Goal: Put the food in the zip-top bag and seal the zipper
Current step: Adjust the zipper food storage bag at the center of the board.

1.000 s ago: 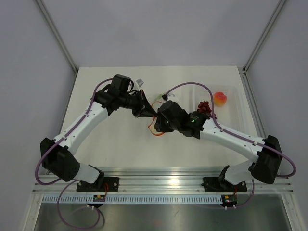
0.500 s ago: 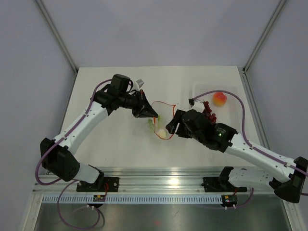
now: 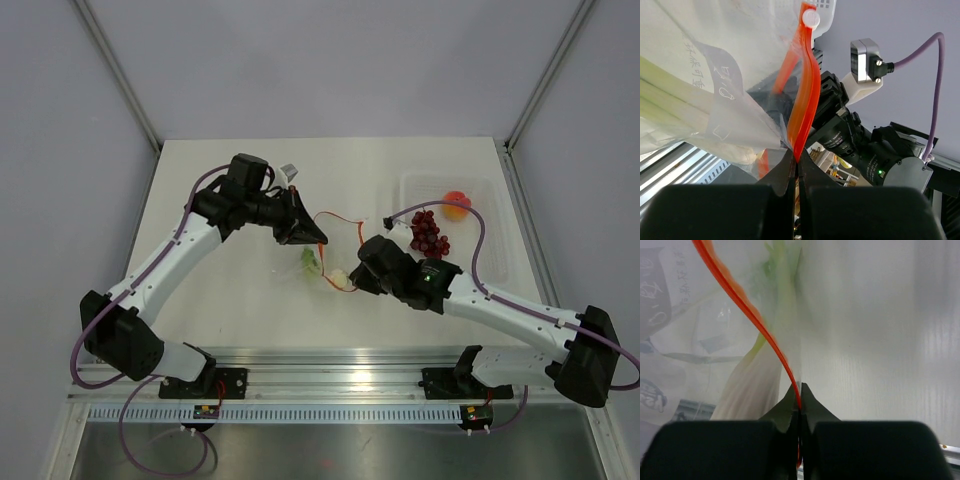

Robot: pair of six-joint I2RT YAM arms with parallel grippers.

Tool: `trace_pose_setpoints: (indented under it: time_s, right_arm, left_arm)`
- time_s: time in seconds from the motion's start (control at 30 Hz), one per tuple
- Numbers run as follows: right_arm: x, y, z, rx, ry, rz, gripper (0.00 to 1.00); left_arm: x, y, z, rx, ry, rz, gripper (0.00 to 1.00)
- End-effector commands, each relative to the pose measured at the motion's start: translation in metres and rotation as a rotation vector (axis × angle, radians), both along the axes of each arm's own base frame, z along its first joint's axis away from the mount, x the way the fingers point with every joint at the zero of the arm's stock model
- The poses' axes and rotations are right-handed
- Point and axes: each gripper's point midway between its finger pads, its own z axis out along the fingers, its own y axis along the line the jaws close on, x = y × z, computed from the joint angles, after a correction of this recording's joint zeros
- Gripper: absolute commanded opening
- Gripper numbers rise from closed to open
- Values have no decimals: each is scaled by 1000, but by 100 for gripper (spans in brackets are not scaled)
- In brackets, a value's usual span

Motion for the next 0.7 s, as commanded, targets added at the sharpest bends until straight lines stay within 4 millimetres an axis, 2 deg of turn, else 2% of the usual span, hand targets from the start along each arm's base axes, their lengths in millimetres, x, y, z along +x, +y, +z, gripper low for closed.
trace_pose_setpoints:
  time_s: [0.0,0.03,0.07,0.13,0.17,0.2,0.23,0.27,0.37,0.53,0.57,0.67]
  right_arm:
    - [13,9,32,94,-87,-38,0]
    - [13,5,35,76,-92,-46,0]
    - [19,5,49,81,-122,-63,0]
    - [22,-3,56,33,-141,-73,0]
    - [27,-4,70,36,-171,-90,0]
    - [30,-3,72,15,-182,-84,0]
    - [32,-3,79,11,-189,-88,0]
    - [35,-3,81,3,-195,-94,0]
    - [41,6,84,0,-192,-92,0]
    - [45,14,80,4,-175,-101,0]
    - [45,14,79,3,-174,-105,0]
    - [46,12,78,1,-177,-113,0]
  left_arm:
    - [-6,7,20,-21,-87,-33,0]
    - [-4,9,16,10,-100,-40,0]
    - [-3,12,14,44,-119,-50,0]
    - [-1,25,6,159,-171,-74,5]
    - [0,29,5,190,-188,-78,16]
    - [1,37,0,251,-211,-74,23]
    - [2,41,4,268,-233,-66,32]
    - [2,44,8,277,-256,-59,45]
    - [0,54,11,317,-291,-28,61]
    - [-12,70,1,369,-287,30,64]
    - [-19,73,-12,378,-258,31,64]
    - [-33,76,-16,348,-247,68,64]
